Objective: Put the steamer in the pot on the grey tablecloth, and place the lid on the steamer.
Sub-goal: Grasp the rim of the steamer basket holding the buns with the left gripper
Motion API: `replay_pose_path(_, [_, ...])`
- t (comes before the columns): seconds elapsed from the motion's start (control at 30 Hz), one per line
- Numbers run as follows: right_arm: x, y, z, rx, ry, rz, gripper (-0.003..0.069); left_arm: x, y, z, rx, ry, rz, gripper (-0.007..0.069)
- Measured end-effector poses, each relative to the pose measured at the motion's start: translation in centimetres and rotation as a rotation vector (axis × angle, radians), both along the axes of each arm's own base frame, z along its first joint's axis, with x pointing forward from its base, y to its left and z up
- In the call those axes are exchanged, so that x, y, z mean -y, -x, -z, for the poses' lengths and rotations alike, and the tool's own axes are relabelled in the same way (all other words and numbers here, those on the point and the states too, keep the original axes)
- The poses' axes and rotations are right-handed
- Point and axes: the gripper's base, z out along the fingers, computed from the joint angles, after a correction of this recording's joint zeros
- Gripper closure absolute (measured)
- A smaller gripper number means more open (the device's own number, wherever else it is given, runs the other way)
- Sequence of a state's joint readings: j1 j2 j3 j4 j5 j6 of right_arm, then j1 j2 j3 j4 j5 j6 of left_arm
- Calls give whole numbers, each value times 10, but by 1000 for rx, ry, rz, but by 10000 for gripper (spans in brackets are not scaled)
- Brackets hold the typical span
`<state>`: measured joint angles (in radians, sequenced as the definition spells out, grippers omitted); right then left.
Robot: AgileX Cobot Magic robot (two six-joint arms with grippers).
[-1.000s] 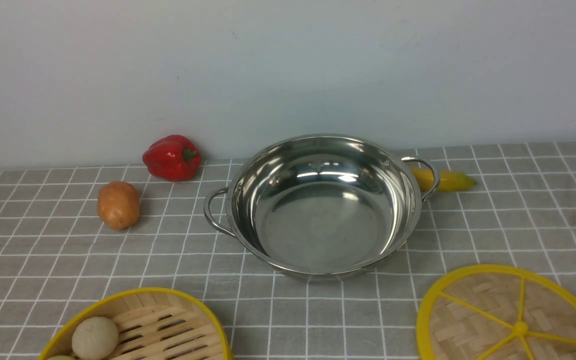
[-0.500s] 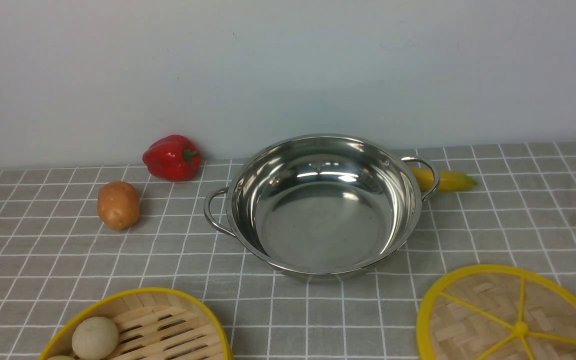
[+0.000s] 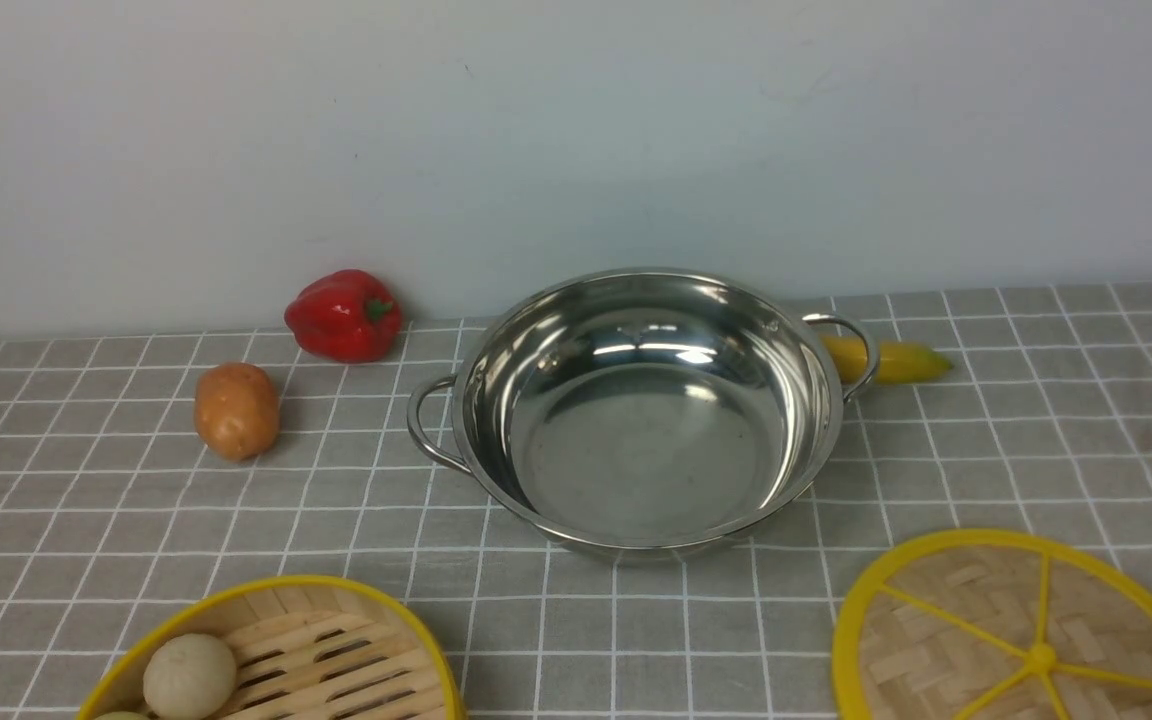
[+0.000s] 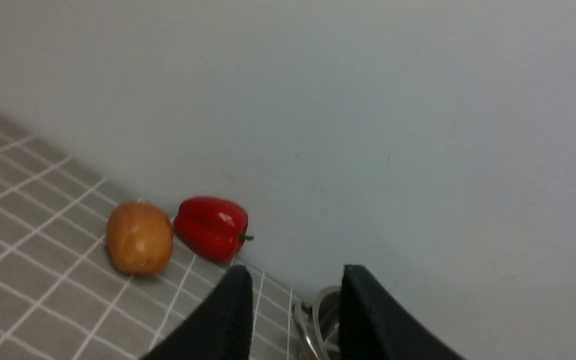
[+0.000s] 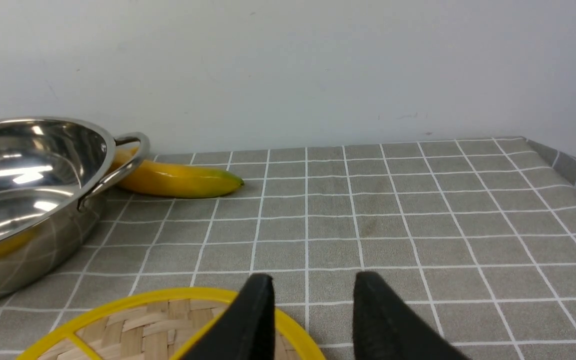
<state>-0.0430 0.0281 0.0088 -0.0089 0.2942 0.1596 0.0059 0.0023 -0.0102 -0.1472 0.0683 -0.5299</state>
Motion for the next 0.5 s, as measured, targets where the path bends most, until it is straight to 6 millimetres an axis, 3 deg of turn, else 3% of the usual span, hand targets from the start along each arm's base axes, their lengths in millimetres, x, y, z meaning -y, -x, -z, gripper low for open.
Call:
replay_pose_path(0.27, [0,0,0,0,0,0,414,1,12,-48,60,-125,5,382])
replay_pose_path(0.5, [0,0,0,0,0,0,414,6,14,-56,-78,-128,65,382])
